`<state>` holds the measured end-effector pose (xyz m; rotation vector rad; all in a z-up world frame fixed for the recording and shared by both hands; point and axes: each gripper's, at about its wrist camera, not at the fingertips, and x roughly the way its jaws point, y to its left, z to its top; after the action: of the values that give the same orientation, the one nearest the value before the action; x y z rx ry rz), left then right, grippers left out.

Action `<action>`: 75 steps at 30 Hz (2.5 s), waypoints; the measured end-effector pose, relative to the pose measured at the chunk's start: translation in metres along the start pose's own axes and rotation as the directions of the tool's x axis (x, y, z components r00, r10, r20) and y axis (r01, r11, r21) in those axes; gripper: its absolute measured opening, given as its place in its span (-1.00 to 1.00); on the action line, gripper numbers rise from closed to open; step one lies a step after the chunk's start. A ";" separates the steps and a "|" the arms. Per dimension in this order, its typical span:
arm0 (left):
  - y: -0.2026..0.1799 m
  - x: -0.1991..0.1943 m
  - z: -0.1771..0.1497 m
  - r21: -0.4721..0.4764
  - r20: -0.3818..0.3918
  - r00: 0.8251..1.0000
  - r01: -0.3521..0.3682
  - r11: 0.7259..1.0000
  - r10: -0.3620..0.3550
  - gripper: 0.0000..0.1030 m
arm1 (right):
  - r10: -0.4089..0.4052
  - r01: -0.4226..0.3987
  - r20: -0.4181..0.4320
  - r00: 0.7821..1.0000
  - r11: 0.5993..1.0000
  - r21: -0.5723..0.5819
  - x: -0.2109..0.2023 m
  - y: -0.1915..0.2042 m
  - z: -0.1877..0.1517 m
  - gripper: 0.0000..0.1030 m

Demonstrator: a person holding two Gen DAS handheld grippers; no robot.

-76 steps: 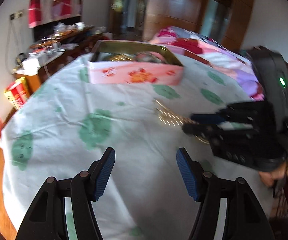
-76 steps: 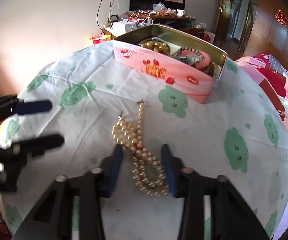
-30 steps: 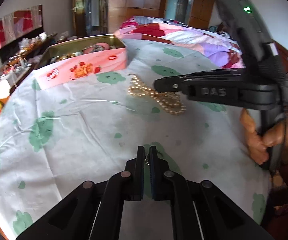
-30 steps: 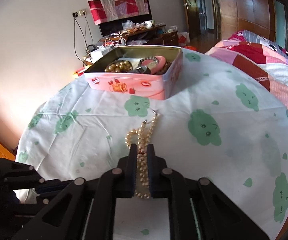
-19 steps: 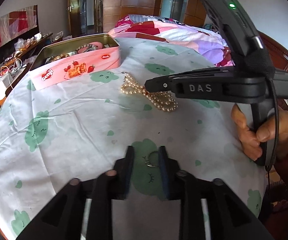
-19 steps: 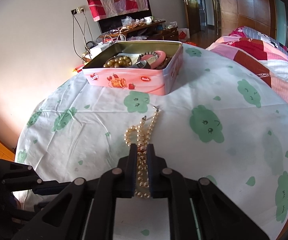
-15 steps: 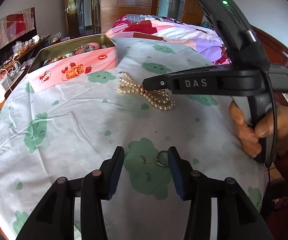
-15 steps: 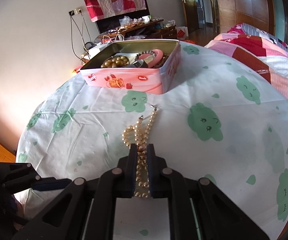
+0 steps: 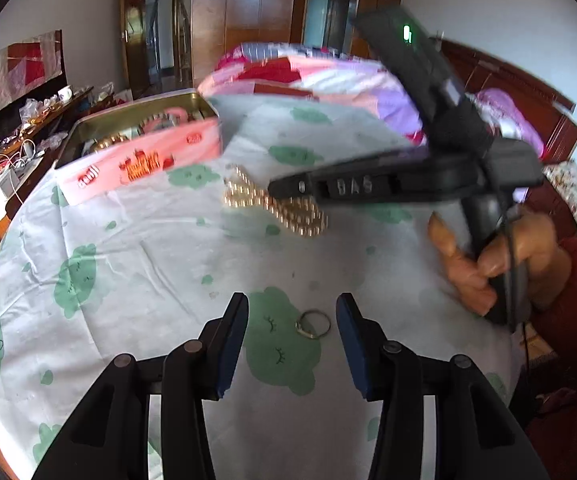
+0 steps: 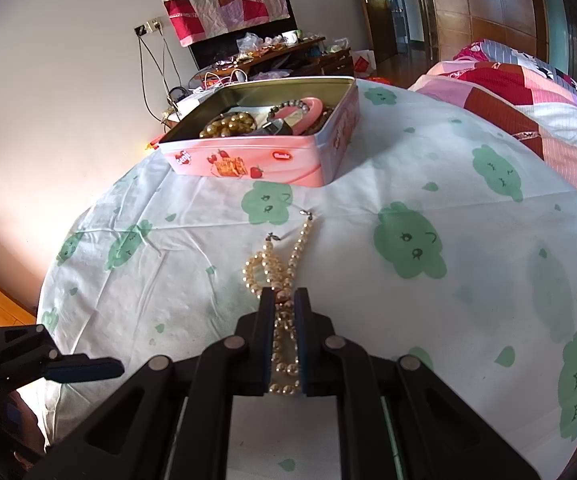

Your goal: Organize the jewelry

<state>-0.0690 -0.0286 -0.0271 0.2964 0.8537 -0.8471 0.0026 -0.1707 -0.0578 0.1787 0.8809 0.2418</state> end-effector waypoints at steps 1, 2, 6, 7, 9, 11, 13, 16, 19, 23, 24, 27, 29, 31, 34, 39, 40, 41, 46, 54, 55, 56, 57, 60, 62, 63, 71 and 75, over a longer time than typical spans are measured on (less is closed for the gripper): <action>0.000 0.003 -0.001 0.000 -0.014 1.000 0.005 1.000 -0.005 -0.09 | 0.000 0.000 0.000 1.000 1.000 0.000 0.000 0.000 0.000 -0.77; -0.002 0.006 -0.002 0.002 -0.030 0.999 0.013 1.000 -0.013 -0.09 | -0.001 0.001 0.001 1.000 1.000 0.001 0.000 0.000 0.000 -0.77; -0.010 0.010 -0.005 0.027 -0.044 0.999 0.007 1.000 -0.006 -0.09 | 0.002 -0.002 0.003 1.000 1.000 0.009 0.000 -0.002 0.000 -0.77; -0.011 0.010 -0.006 0.029 -0.043 0.999 -0.003 1.000 0.004 -0.09 | 0.004 -0.004 0.002 1.000 1.000 0.011 0.000 -0.002 0.000 -0.77; -0.012 0.011 -0.005 0.026 -0.043 0.999 -0.017 1.000 0.018 -0.10 | 0.005 -0.005 0.002 1.000 1.000 0.011 0.000 -0.002 0.000 -0.77; -0.016 0.012 -0.006 0.054 -0.046 0.998 -0.037 0.998 0.040 -0.13 | 0.004 -0.004 0.002 1.000 1.000 0.011 -0.001 -0.002 0.000 -0.77; -0.019 0.011 -0.007 0.067 -0.051 0.998 -0.040 0.997 0.044 -0.22 | 0.004 -0.004 0.003 1.000 1.000 0.012 -0.001 -0.003 0.000 -0.77; -0.017 0.009 -0.007 0.060 -0.053 0.997 -0.051 0.997 0.054 -0.49 | 0.003 -0.003 0.004 1.000 1.000 0.018 -0.001 -0.004 0.000 -0.77; -0.014 0.009 -0.007 0.025 -0.046 0.997 -0.053 0.998 0.054 -0.61 | 0.005 -0.005 0.004 1.000 1.000 0.024 -0.001 -0.005 0.000 -0.77; -0.018 0.010 -0.007 0.054 -0.037 0.997 -0.067 0.996 0.069 -0.61 | 0.004 -0.004 0.004 1.000 1.000 0.025 -0.001 -0.005 0.001 -0.77; -0.017 0.010 -0.007 0.050 -0.030 0.997 -0.068 0.996 0.069 -0.61 | 0.004 -0.005 0.005 1.000 1.000 0.025 -0.001 -0.005 0.001 -0.77; -0.017 0.010 -0.008 0.045 -0.014 0.997 -0.071 0.996 0.071 -0.61 | 0.007 -0.008 0.014 1.000 0.999 0.032 -0.003 -0.007 0.000 -0.77; -0.014 0.007 -0.008 0.031 0.000 0.997 -0.079 0.996 0.079 -0.61 | 0.022 -0.023 0.028 0.999 0.999 0.043 -0.006 -0.009 0.000 -0.77; -0.006 0.002 -0.005 -0.005 0.021 0.997 -0.081 0.997 0.081 -0.61 | 0.034 -0.036 0.040 0.999 0.998 0.052 -0.008 -0.011 0.000 -0.77; 0.007 -0.008 -0.001 -0.051 0.058 0.993 -0.097 0.994 0.100 -0.61 | 0.041 -0.043 0.042 0.998 0.997 0.067 -0.008 -0.013 0.001 -0.74; 0.028 -0.025 0.006 -0.106 0.118 0.984 -0.122 0.987 0.134 -0.61 | 0.046 -0.046 0.012 0.999 0.999 0.027 -0.005 -0.007 0.003 -0.57; 0.031 -0.027 0.007 -0.113 0.124 0.983 -0.125 0.986 0.139 -0.61 | 0.024 -0.024 0.001 1.000 1.000 0.005 -0.003 -0.004 0.004 -0.47; 0.034 -0.030 0.009 -0.123 0.133 0.980 -0.133 0.984 0.149 -0.61 | 0.004 -0.004 -0.009 1.000 1.000 -0.019 -0.001 0.000 0.005 -0.43; 0.043 -0.033 0.015 -0.131 0.152 0.973 -0.153 0.980 0.172 -0.61 | -0.055 0.050 -0.050 0.997 0.992 -0.112 0.013 0.015 0.011 -0.16; 0.052 -0.034 0.029 -0.142 0.180 0.965 -0.166 0.976 0.190 -0.60 | -0.154 0.139 -0.071 0.986 0.973 -0.187 0.022 0.025 0.009 -0.68; 0.053 -0.034 0.030 -0.140 0.182 0.964 -0.168 0.976 0.192 -0.60 | -0.142 0.129 -0.070 0.987 0.977 -0.170 0.020 0.023 0.010 -0.70; 0.053 -0.035 0.032 -0.139 0.187 0.963 -0.172 0.975 0.196 -0.60 | -0.117 0.107 -0.061 0.991 0.985 -0.138 0.016 0.019 0.011 -0.72; 0.055 -0.035 0.034 -0.138 0.192 0.961 -0.173 0.975 0.198 -0.60 | -0.091 0.085 -0.046 0.995 0.990 -0.110 0.011 0.016 0.013 -0.82; 0.060 -0.036 0.041 -0.142 0.205 0.957 -0.178 0.974 0.205 -0.60 | -0.011 0.012 0.015 1.000 0.999 -0.043 -0.010 0.009 0.024 -0.82; 0.064 -0.036 0.046 -0.145 0.212 0.955 -0.179 0.973 0.207 -0.60 | 0.012 -0.010 0.061 0.998 0.999 -0.034 -0.023 0.010 0.031 -0.82; 0.067 -0.035 0.049 -0.147 0.216 0.954 -0.180 0.973 0.209 -0.60 | 0.020 -0.018 0.076 0.997 0.999 -0.031 -0.027 0.011 0.034 -0.82; 0.076 -0.032 0.069 -0.163 0.241 0.948 -0.172 0.972 0.208 -0.60 | 0.073 -0.073 0.184 0.980 0.997 -0.008 -0.052 0.020 0.053 -0.82; 0.081 -0.033 0.082 -0.157 0.261 0.942 -0.175 0.972 0.212 -0.60 | 0.083 -0.083 0.216 0.973 0.997 -0.008 -0.054 0.021 0.071 -0.82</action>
<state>0.0248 -0.0037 0.0433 0.1379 0.6047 -0.6265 0.0221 -0.1697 0.0317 0.2389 0.6575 0.2939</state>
